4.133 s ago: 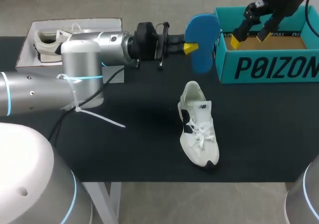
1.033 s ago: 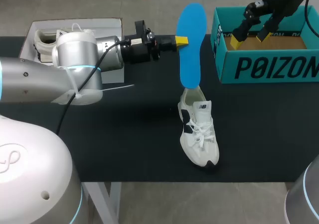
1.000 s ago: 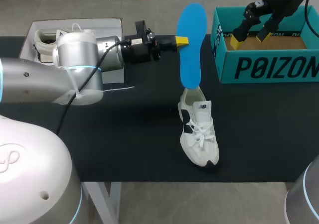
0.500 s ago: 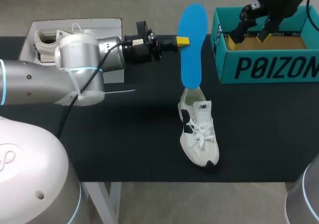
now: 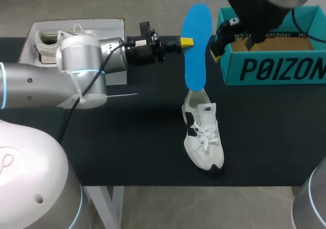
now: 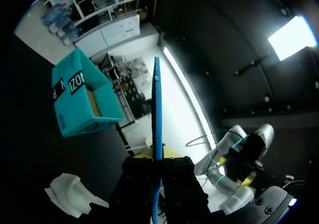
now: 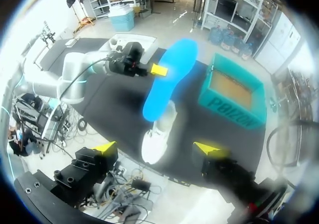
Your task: Take the shoe out of the shoebox, open the shoe tongue, remove and reinsert the insole, then place the shoe into the shoebox
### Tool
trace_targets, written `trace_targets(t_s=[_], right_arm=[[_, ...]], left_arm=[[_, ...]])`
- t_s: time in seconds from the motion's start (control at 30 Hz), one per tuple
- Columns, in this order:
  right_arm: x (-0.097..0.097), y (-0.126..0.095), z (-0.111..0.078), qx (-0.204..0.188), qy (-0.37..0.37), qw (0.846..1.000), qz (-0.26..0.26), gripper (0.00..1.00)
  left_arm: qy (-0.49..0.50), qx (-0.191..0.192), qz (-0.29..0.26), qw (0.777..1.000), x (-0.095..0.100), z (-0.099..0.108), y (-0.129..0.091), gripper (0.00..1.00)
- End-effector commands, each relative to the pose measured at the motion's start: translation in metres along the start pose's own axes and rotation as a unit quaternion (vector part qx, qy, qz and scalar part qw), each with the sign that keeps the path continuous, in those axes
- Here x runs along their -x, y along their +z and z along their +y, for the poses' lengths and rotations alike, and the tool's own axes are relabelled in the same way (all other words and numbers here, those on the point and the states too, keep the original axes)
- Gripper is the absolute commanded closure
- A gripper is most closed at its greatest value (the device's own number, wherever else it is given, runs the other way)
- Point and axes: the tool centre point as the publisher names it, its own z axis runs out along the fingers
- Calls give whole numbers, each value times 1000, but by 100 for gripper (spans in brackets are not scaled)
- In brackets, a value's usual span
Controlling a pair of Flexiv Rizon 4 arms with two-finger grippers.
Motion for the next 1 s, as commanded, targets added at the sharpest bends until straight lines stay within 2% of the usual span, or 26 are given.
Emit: trace_targets(t_s=[0.03, 0.37, 0.47, 1.0], right_arm=[[-3, -5, -5, 7, 5, 1000, -9, 0], [0, -20, -14, 14, 5, 1000, -4, 0], [-1, -21, -13, 4, 3, 1000, 3, 0], [-1, -21, -13, 4, 3, 1000, 3, 0]], left_arm=[[0, 0, -1, 1000, 0, 0, 0, 100], [0, 0, -1, 1000, 0, 0, 0, 100], [0, 0, -1, 1000, 0, 0, 0, 100], [0, 0, -1, 1000, 0, 0, 0, 100]])
